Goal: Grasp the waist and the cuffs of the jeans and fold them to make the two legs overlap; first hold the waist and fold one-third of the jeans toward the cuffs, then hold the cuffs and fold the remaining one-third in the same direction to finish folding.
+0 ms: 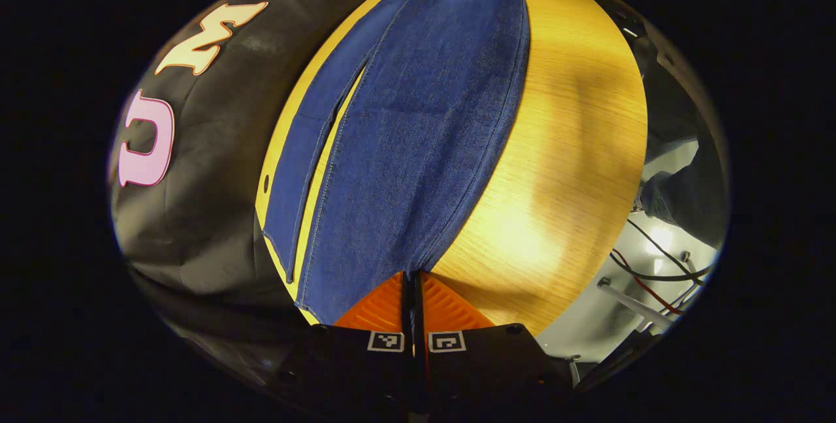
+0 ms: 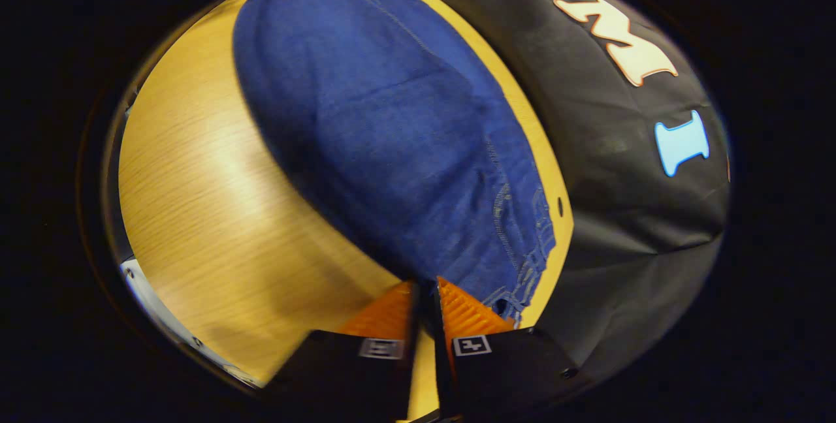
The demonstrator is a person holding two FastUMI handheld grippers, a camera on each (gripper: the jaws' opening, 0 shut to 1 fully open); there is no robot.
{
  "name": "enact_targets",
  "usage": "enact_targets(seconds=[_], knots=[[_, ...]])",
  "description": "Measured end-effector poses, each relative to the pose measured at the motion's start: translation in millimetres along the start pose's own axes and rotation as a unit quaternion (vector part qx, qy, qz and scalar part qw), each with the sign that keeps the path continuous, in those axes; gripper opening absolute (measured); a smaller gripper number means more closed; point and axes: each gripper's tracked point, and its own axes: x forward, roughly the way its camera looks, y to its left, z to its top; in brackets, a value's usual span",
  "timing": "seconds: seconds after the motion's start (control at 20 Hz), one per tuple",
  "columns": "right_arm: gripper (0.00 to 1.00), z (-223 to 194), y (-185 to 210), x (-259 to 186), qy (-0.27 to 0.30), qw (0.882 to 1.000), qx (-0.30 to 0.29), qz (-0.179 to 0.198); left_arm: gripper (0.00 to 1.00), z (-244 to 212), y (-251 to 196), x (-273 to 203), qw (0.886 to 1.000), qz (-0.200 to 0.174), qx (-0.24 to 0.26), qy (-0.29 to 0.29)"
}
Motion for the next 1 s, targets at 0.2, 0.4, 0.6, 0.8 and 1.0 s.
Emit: enact_targets(seconds=[0.2,0.4,0.6,0.8,1.0], knots=[[0.03,-2,-6,-11,-0.002,0.997,0.07,-0.009,0.0,7,18,-5,0.999,0.035,-0.016,-0.005],[0.01,16,-42,-26,-0.024,0.992,0.112,-0.047,0.0,12,47,-17,0.997,0.063,-0.046,-0.006],[0.03,38,-94,-35,-0.05,0.982,0.158,-0.095,0.0,29,97,-23,0.992,0.106,-0.066,-0.014],[0.02,61,-146,-32,-0.073,0.97,0.19,-0.13,0.0,47,154,-25,0.985,0.146,-0.086,-0.018],[0.02,86,-188,-14,-0.09,0.954,0.234,-0.166,0.0,66,213,-16,0.977,0.184,-0.107,-0.024]])
